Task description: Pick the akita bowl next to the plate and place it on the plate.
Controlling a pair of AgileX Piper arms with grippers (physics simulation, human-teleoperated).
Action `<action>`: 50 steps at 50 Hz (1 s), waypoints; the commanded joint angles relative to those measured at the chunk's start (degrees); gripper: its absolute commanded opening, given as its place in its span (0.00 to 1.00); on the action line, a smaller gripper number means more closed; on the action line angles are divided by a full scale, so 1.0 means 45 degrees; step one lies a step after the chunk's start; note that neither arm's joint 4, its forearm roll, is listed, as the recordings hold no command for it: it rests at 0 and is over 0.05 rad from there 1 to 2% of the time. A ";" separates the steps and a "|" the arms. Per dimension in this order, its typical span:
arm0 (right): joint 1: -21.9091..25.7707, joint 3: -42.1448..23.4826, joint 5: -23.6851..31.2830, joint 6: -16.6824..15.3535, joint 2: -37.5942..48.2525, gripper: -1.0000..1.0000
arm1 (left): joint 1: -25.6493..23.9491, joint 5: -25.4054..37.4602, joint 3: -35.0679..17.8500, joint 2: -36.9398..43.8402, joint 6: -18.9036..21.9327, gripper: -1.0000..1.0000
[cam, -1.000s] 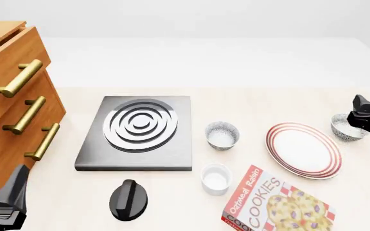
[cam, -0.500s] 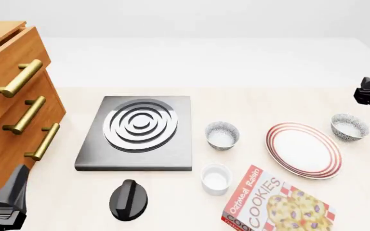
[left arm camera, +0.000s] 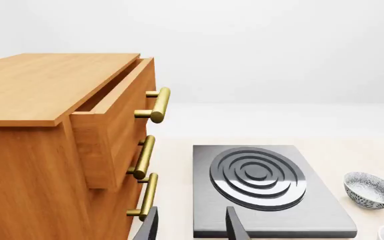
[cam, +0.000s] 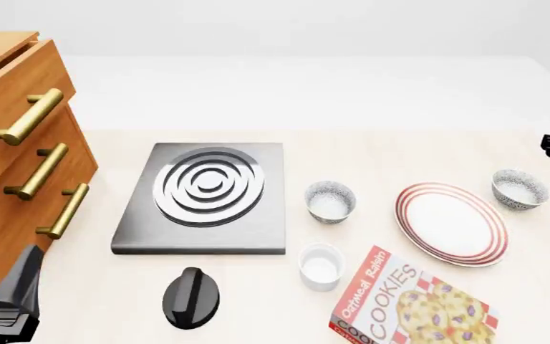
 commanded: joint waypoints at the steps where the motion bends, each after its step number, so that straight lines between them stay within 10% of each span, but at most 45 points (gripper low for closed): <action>1: -0.0370 -0.0664 0.0560 -0.0666 0.1100 1.00 | 0.0000 0.0000 0.0000 0.0000 0.0000 1.00; 50: -0.0161 -0.2692 0.2393 -0.0712 0.4483 1.00 | 0.0000 0.0000 0.0000 0.0000 0.0000 1.00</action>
